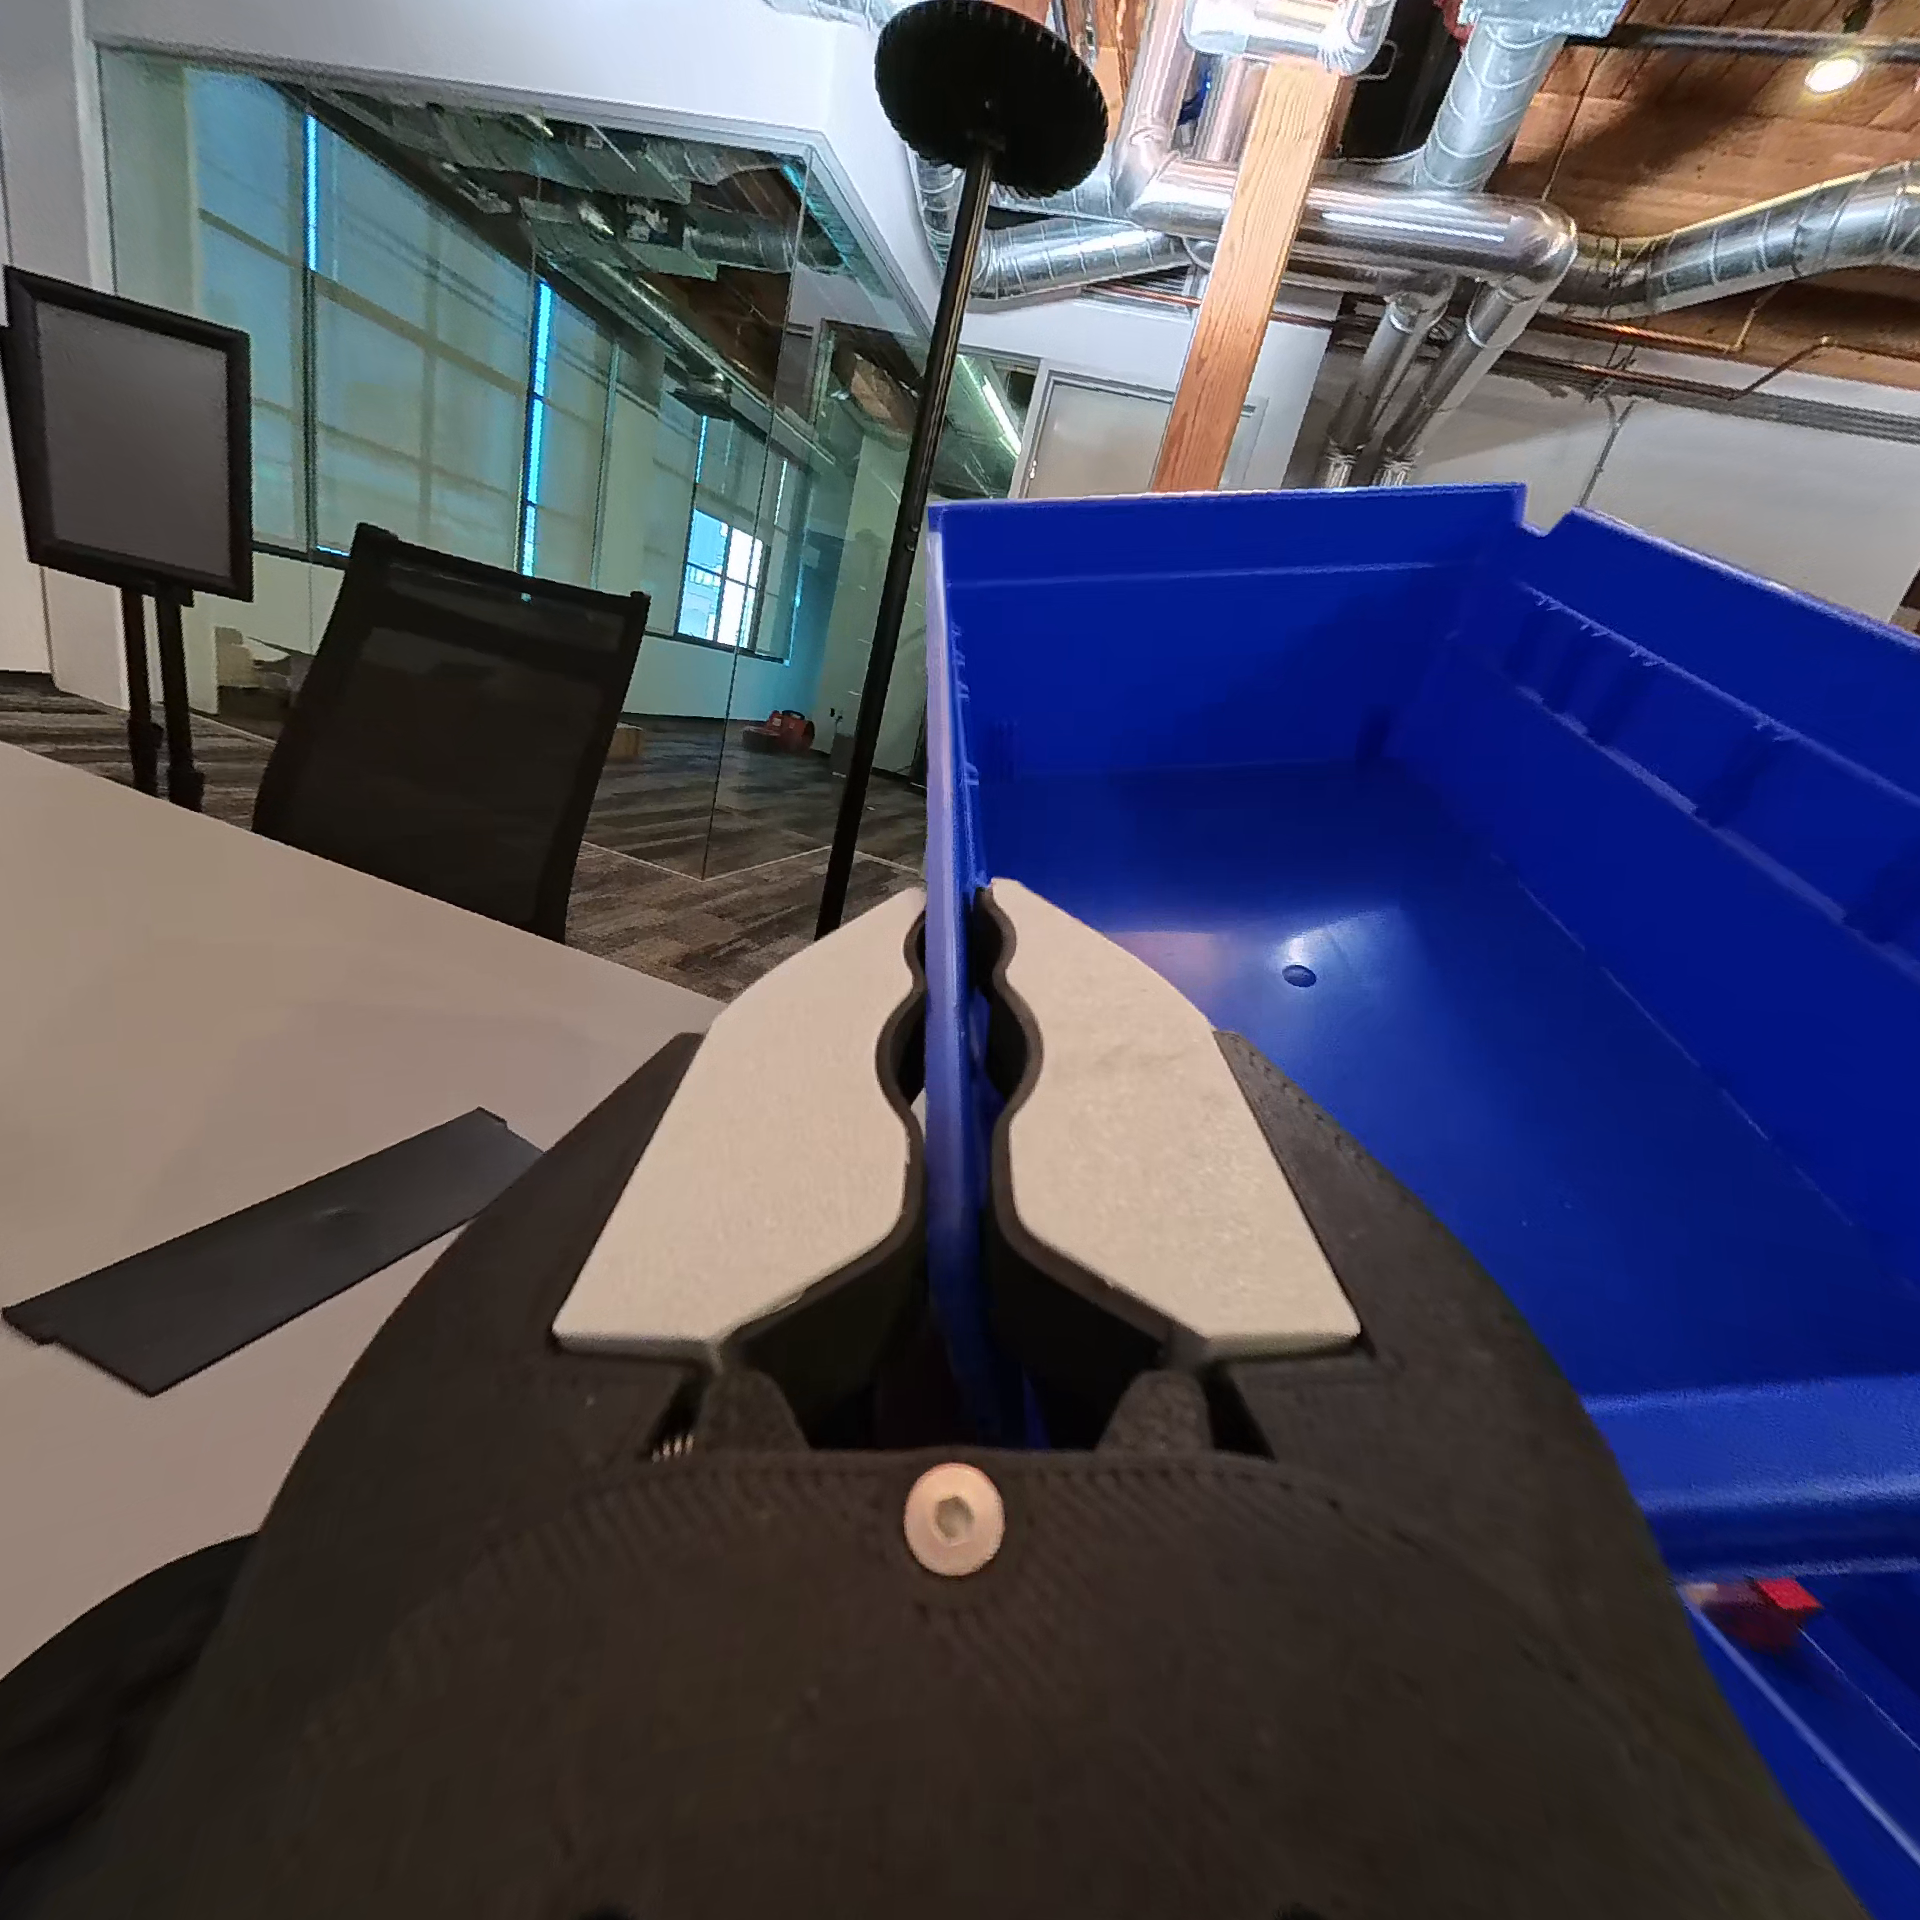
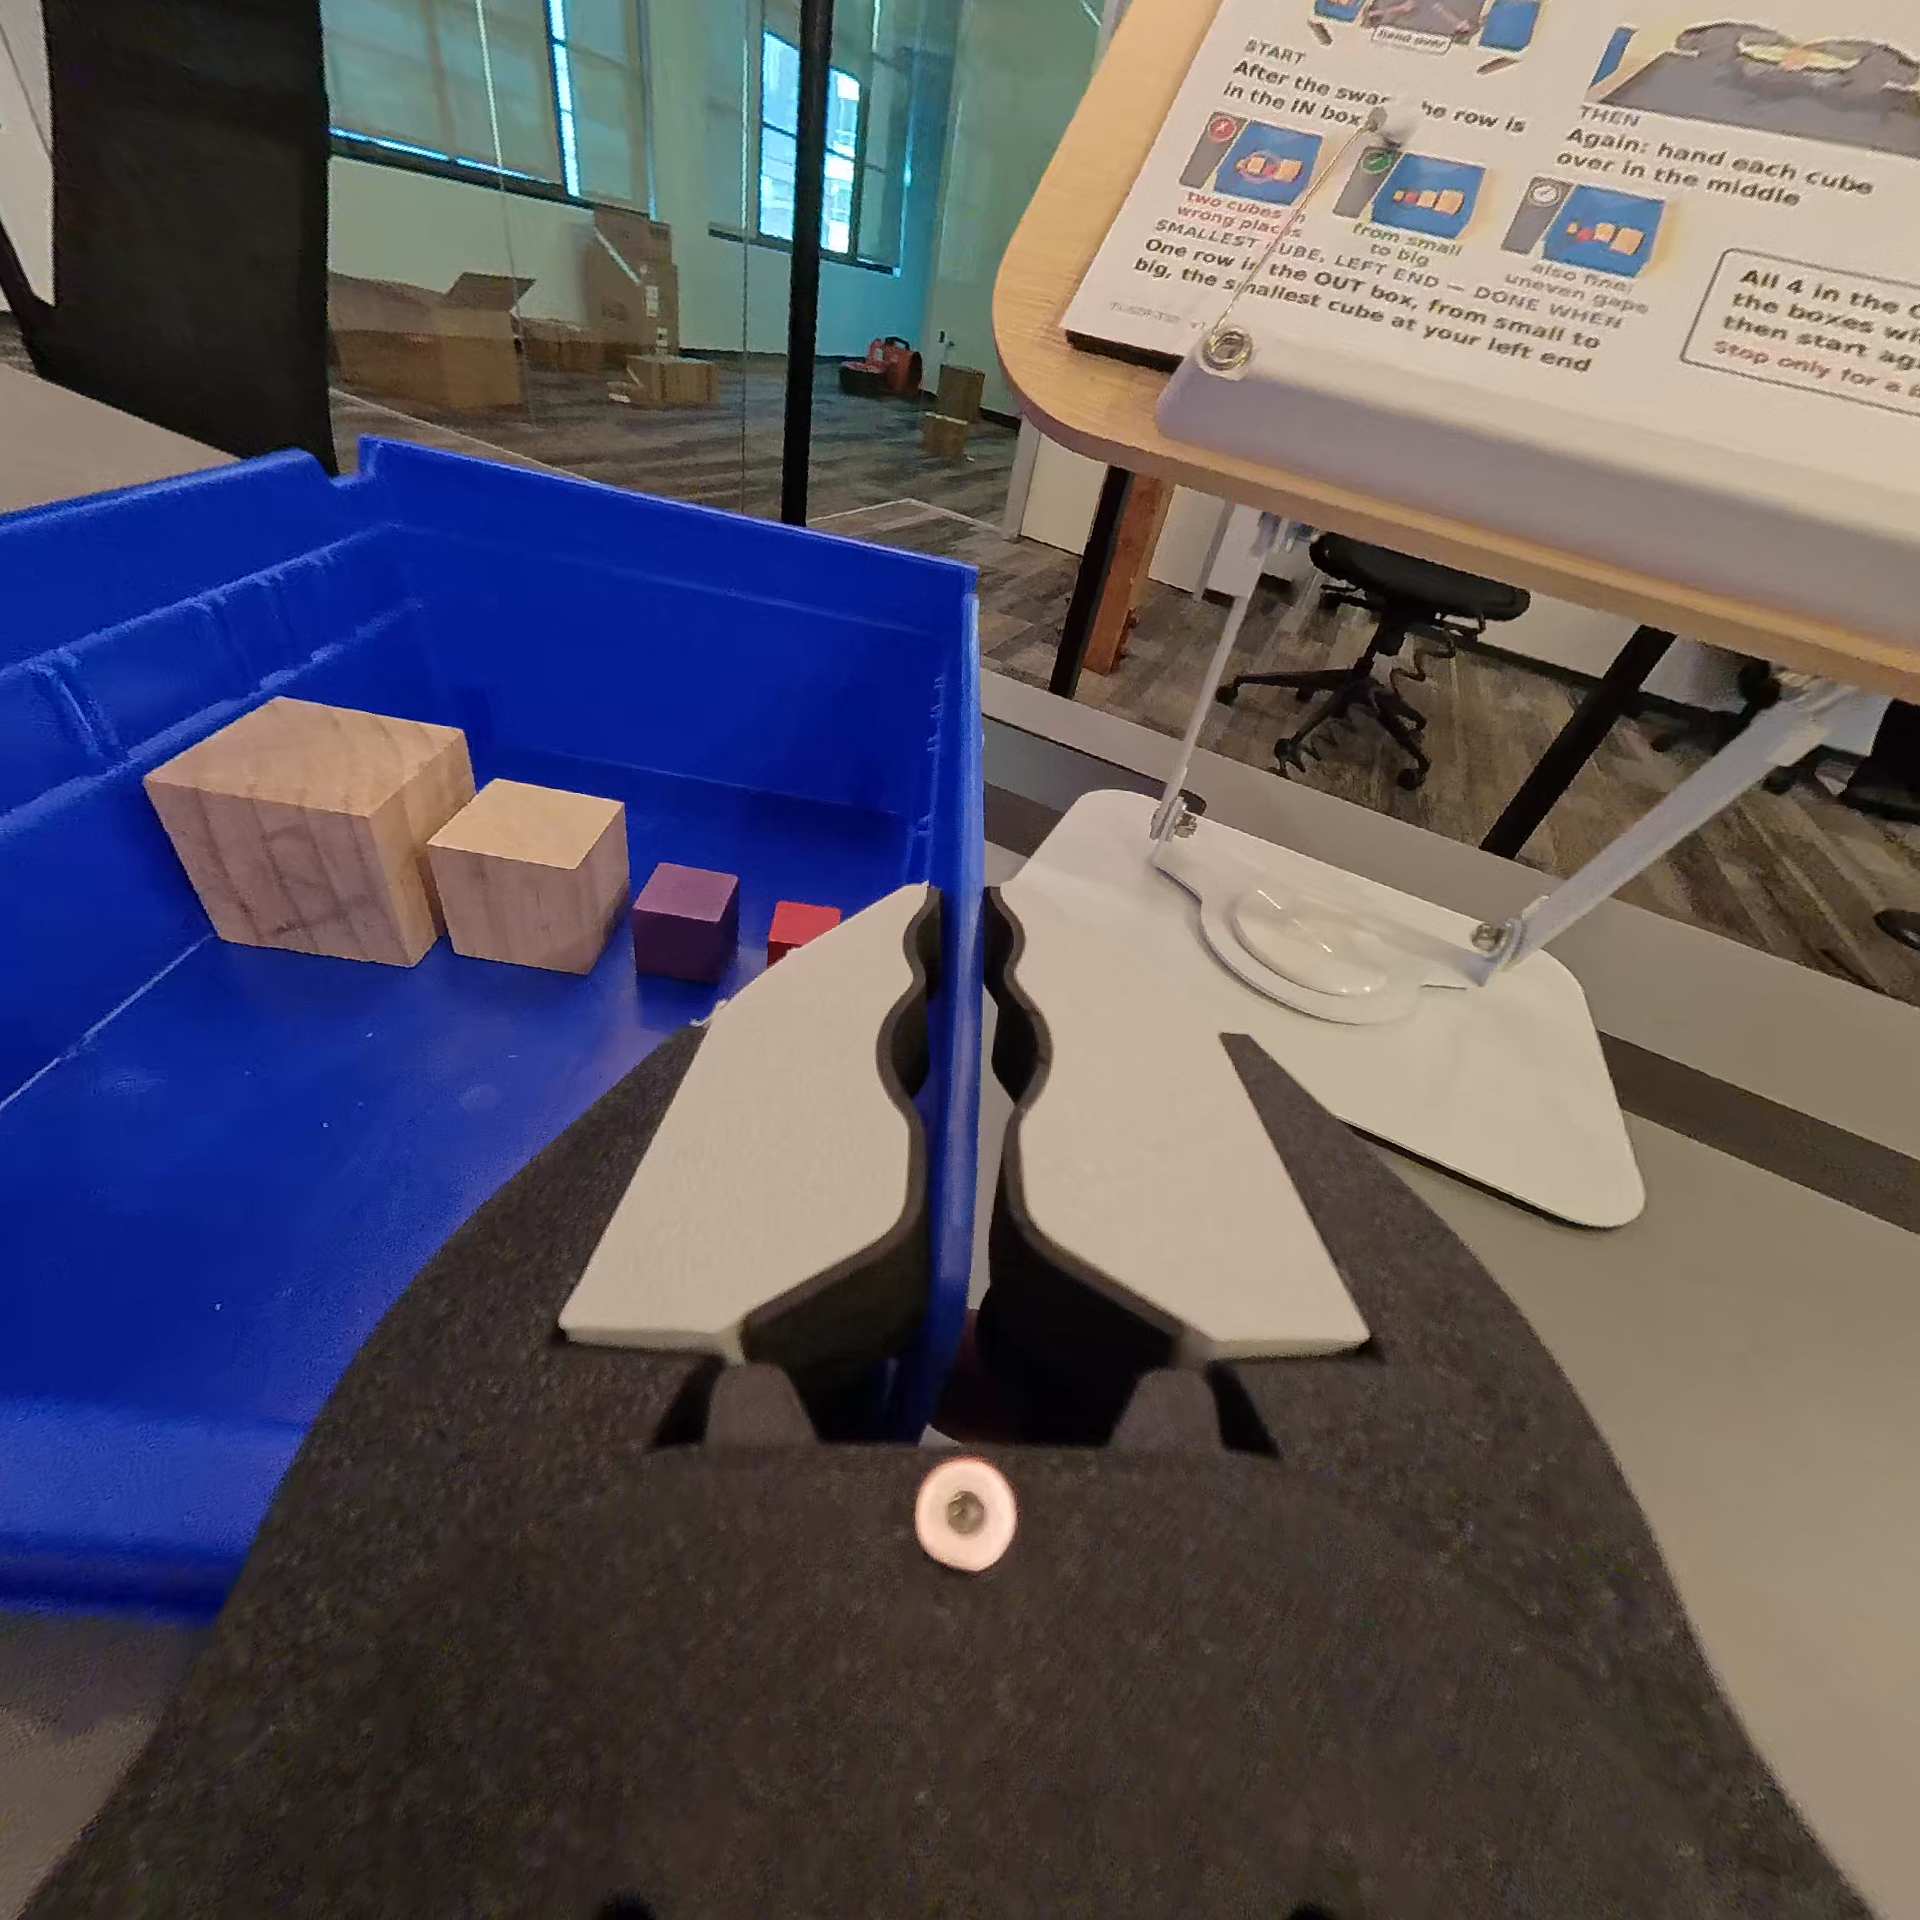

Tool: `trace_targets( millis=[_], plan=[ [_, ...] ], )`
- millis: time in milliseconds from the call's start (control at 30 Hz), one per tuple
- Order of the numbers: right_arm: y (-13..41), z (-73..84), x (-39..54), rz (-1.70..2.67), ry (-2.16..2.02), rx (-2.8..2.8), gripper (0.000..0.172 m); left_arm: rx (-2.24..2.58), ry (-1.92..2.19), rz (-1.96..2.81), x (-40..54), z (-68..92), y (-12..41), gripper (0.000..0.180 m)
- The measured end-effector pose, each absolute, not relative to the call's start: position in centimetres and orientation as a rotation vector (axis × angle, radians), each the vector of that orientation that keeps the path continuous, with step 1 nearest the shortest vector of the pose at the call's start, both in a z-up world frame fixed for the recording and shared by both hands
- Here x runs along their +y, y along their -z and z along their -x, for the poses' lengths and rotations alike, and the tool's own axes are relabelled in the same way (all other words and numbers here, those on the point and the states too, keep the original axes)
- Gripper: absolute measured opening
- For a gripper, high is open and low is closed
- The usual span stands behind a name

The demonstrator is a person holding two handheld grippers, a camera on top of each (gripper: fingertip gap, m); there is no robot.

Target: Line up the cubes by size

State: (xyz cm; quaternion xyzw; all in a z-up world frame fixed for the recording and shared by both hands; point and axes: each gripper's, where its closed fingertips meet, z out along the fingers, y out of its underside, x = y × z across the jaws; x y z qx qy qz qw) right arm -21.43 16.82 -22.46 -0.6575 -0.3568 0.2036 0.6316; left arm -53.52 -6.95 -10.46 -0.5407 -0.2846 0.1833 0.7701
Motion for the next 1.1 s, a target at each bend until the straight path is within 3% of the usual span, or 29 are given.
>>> trace_targets(
  millis=[133,367,800,967,1100],
  plan=[
    [22.8,23.5,16.7,1.543,-0.498,-0.815,0.010,-0.601,-0.385,1.168,-6.6,53.1,10.2,0.005],
    [22.3,22.6,16.5,1.519,-0.516,-0.843,0.049,-0.560,-0.366,1.177,-5.6,52.3,9.9,0.005],
    [11.6,12.3,9.6,1.236,-0.569,-0.873,0.047,-0.279,-0.266,1.157,-1.8,43.7,4.6,0.005],
    [8.1,6.2,6.3,1.140,-0.628,-0.831,0.058,-0.166,-0.168,1.163,1.1,36.1,2.3,0.005],
    [5.6,0.4,3.5,1.007,-0.643,-0.763,0.053,-0.041,-0.119,1.204,4.3,28.5,1.1,0.005]
  ],
)
